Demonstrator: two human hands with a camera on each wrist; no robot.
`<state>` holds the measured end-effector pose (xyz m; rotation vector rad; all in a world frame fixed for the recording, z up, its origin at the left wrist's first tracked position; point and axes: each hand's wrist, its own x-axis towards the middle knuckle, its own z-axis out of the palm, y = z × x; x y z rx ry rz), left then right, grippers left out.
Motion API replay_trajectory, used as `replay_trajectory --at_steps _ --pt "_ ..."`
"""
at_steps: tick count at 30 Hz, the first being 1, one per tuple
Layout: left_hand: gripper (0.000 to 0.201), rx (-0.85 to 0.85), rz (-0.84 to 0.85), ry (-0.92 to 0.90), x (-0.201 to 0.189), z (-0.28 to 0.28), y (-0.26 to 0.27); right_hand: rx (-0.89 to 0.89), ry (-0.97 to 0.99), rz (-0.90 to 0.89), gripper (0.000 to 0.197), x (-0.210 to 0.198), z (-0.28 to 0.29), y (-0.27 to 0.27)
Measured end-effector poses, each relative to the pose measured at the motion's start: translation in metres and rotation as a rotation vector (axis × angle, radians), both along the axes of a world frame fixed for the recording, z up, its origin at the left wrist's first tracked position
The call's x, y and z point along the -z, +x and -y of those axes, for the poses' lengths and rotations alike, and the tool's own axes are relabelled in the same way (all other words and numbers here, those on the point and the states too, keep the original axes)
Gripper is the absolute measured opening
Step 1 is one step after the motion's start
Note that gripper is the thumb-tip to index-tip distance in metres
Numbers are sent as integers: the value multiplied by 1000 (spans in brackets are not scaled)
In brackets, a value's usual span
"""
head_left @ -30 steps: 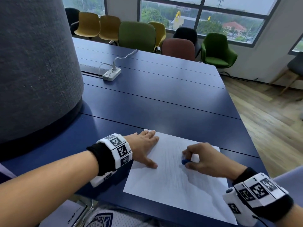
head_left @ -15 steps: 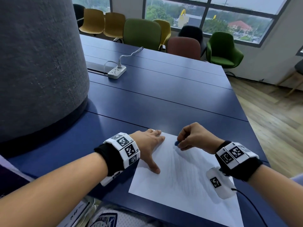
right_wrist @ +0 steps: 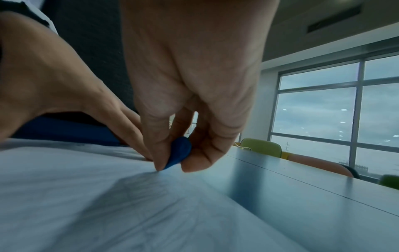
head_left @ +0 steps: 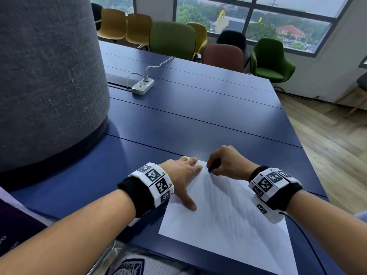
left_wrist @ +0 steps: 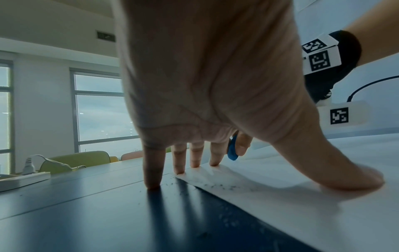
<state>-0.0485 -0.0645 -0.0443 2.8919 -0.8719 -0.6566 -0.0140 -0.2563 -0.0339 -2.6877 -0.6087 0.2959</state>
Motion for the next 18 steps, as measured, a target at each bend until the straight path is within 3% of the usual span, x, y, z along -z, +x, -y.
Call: replay_trajectory --at_steps 4,9,13,18 --pt "115 -14 -20 -20 -1 0 -1 -111 -50 -79 16 -3 -4 -6" --pt "121 -15 -34 -5 1 0 0 -30 -32 26 14 -2 -6 2" --pt "122 -31 -57 -30 2 -1 0 -138 -60 -74 16 -4 -10 -11" --pt "123 -28 -62 -9 1 0 -1 -48 -20 -9 16 -3 -8 -2"
